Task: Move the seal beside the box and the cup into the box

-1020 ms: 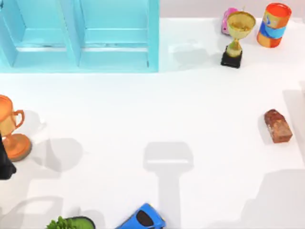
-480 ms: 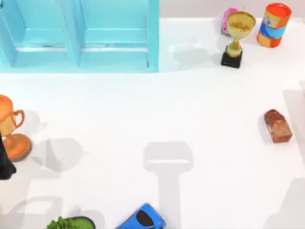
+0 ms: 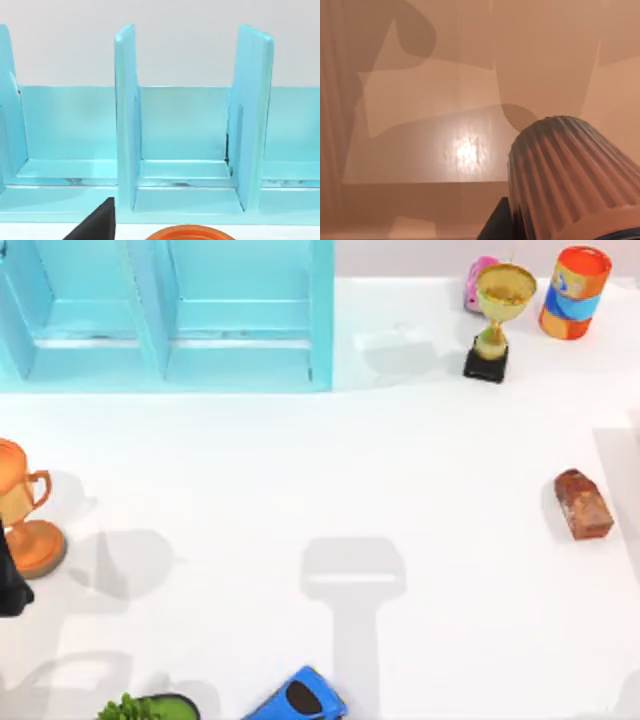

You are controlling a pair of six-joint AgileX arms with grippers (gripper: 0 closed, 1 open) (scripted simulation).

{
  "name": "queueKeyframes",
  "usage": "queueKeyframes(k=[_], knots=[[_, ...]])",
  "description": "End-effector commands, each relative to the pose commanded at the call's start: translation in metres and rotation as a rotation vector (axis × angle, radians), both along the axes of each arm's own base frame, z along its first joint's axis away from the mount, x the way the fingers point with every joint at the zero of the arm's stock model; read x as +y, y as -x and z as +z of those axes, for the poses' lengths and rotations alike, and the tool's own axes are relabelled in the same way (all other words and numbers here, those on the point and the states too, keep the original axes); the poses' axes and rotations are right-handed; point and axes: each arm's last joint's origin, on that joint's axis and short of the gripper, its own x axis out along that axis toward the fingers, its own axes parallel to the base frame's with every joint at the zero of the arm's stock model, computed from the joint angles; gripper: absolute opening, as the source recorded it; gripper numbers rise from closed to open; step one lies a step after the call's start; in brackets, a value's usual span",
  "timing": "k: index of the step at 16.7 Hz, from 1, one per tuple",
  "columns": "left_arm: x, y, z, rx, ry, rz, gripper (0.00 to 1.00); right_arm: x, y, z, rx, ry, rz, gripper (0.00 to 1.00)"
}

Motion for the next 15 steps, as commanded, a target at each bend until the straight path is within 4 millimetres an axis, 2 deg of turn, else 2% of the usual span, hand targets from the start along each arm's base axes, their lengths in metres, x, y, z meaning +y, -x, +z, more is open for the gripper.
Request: queueKeyframes(k=[2,6,15], knots=[[0.0000,0.0000,0.0000,0.000,0.000,0.000,1.00,0.0004,0.0012,-0.0081,0.003,-0.002,-0.001,0.00],[0.0000,0.0000,0.0000,0.000,0.000,0.000,1.00,0.0004,0.0013,-0.0084,0.003,-0.002,-0.001,0.00],[0.0000,0.0000,0.0000,0.000,0.000,0.000,1.00,0.0004,0.0013,-0.0084,0.003,-0.002,-0.001,0.68]])
